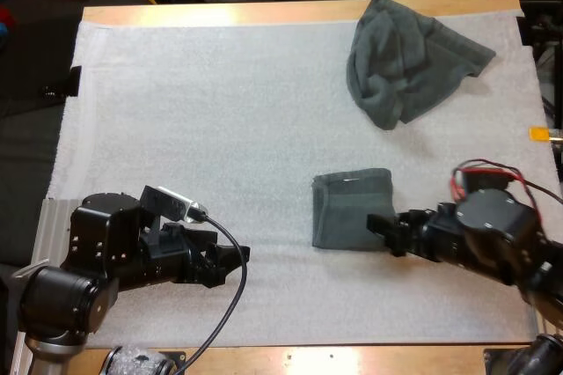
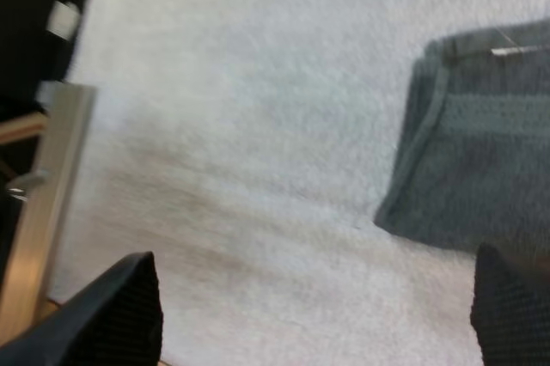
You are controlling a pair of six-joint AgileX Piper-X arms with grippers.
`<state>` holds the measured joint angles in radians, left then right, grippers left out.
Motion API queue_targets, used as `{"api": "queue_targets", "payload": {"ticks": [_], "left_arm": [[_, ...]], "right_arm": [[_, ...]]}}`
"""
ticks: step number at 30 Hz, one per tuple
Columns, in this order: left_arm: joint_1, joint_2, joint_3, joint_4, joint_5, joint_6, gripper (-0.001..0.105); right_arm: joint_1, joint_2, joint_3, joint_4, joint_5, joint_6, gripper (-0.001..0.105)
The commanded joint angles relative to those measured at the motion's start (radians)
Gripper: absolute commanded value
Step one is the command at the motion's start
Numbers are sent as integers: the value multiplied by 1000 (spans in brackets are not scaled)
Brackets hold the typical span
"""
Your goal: Pick towel from pile, fold and stack
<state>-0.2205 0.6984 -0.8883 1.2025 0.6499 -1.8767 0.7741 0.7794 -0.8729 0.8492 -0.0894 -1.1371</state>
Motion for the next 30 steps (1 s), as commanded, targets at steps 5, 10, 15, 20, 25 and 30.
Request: {"api": "queue_targets", "payload": {"ticks": [5, 10, 15, 20, 25, 30], "left_arm": [[-3, 3, -6, 3, -9, 1, 65], [-3, 3, -6, -15, -9, 5, 65], [-3, 3, -6, -63, -3, -10, 65], [-3, 5, -6, -117, 16, -14, 73], [-3, 63, -6, -131, 20, -29, 73], [-3, 152, -6, -135, 23, -32, 73]], "right_arm": [[-3, -98, -10, 5, 47, -11, 72], [-3, -153, -10, 7, 89, -11, 72], [-3, -154, -10, 46, 95, -11, 72], [-3, -149, -10, 96, 124, -11, 72], [-3, -149, -10, 98, 139, -11, 72], [-3, -149, -10, 98, 139, -11, 72]]}}
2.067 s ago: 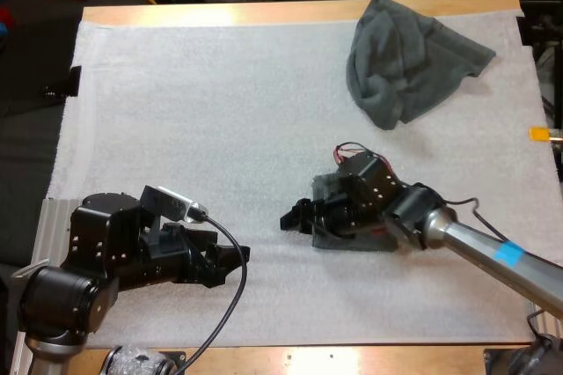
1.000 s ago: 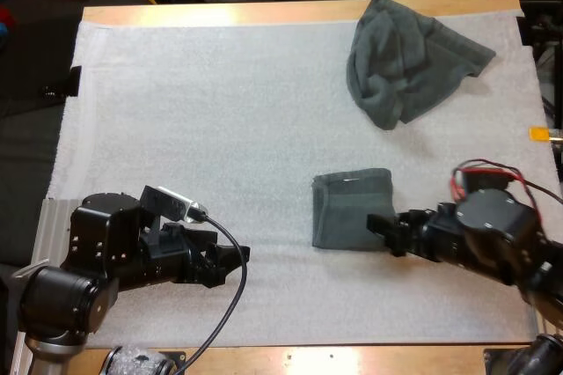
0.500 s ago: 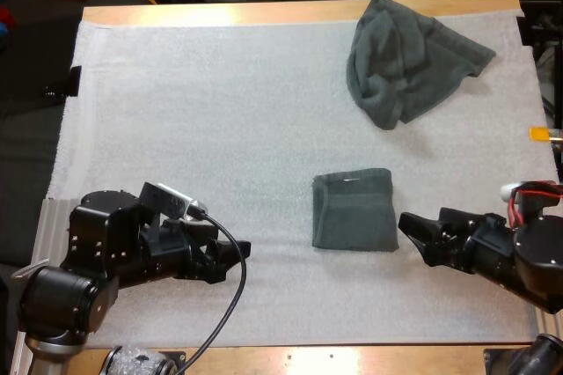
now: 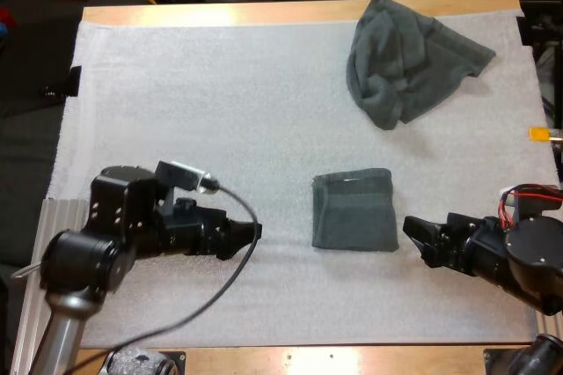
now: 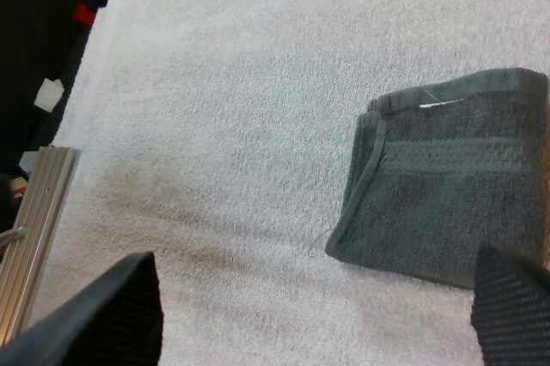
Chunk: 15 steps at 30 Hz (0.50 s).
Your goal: Pick towel from pile, fold and stack
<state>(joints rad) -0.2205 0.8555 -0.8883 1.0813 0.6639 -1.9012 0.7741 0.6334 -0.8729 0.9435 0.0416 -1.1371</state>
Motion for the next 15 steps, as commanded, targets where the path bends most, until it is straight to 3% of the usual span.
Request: {"api": "queue_targets", "payload": {"ticks": [1, 5, 8, 15], "left_arm": [[-3, 21, -6, -22, 9, -10, 73], [-6, 102, -6, -69, 9, -24, 73], [-30, 173, -6, -122, 10, -41, 73], [-145, 347, -6, -261, 6, -84, 73]], "right_arm": [[-3, -3, -10, 4, 8, -11, 72], [-3, -3, -10, 7, 16, -11, 72], [-3, -3, -10, 38, 92, -11, 72], [-3, -3, -10, 95, 141, -11, 72]]}}
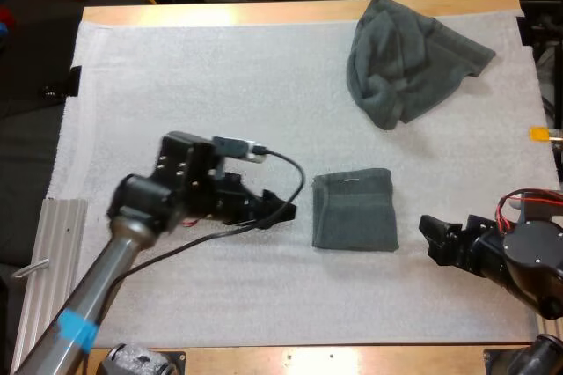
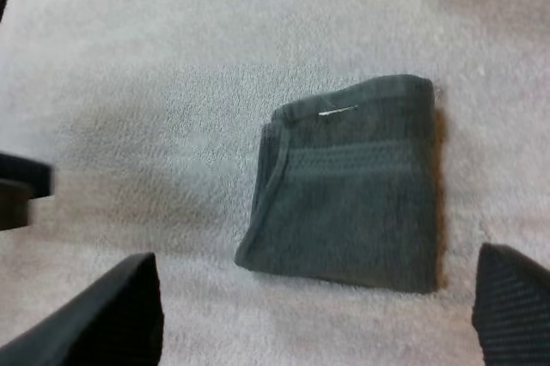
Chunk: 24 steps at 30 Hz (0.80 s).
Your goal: Pick towel from pile, fold and stack
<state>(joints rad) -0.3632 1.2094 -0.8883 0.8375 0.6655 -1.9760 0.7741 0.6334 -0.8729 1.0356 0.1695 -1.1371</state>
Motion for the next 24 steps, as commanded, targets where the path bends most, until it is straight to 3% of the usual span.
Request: {"api": "queue_targets", "payload": {"ticks": [1, 14, 19, 24], "left_arm": [[-16, 21, -6, -42, 4, -22, 73], [-80, 333, -6, -258, 7, -149, 73], [-80, 439, -6, -347, 99, -209, 72], [-80, 507, -6, -389, 101, -268, 72]], "right_arm": [[-3, -3, -10, 2, 13, -11, 72], [-3, -3, -10, 2, 13, -11, 72], [-3, -3, -10, 2, 13, -11, 72], [-3, -3, -10, 2, 13, -11, 72]]}}
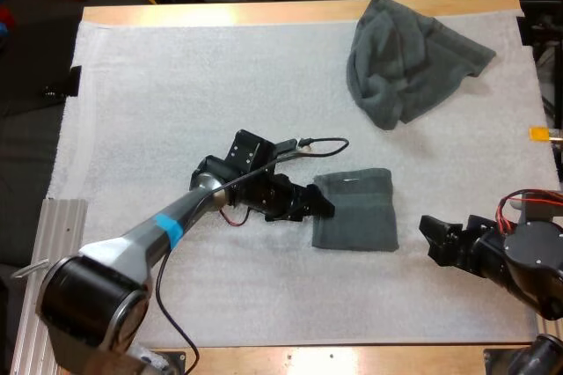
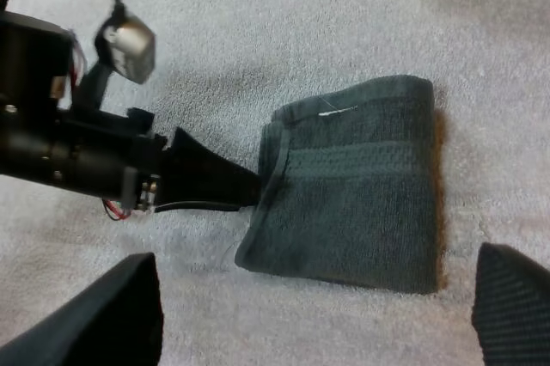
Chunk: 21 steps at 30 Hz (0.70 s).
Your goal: Pick towel from pile, fold and stack
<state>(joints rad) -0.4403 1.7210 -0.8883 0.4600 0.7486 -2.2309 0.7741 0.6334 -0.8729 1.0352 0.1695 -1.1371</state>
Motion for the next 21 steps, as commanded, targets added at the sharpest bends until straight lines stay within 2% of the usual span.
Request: {"api": "queue_targets", "payload": {"ticks": [1, 5, 12, 21], "left_arm": [[-3, 8, -6, -17, 20, -22, 72], [-7, 30, -6, -33, 30, -48, 72], [-30, 37, -8, -83, 41, -170, 72], [-112, 84, -74, -76, 38, -310, 72]], "right_arm": [[-3, -3, -10, 3, 13, -11, 72], [-3, -3, -10, 3, 13, -11, 72], [-3, -3, -10, 3, 13, -11, 72], [-3, -3, -10, 3, 11, -11, 72]]}}
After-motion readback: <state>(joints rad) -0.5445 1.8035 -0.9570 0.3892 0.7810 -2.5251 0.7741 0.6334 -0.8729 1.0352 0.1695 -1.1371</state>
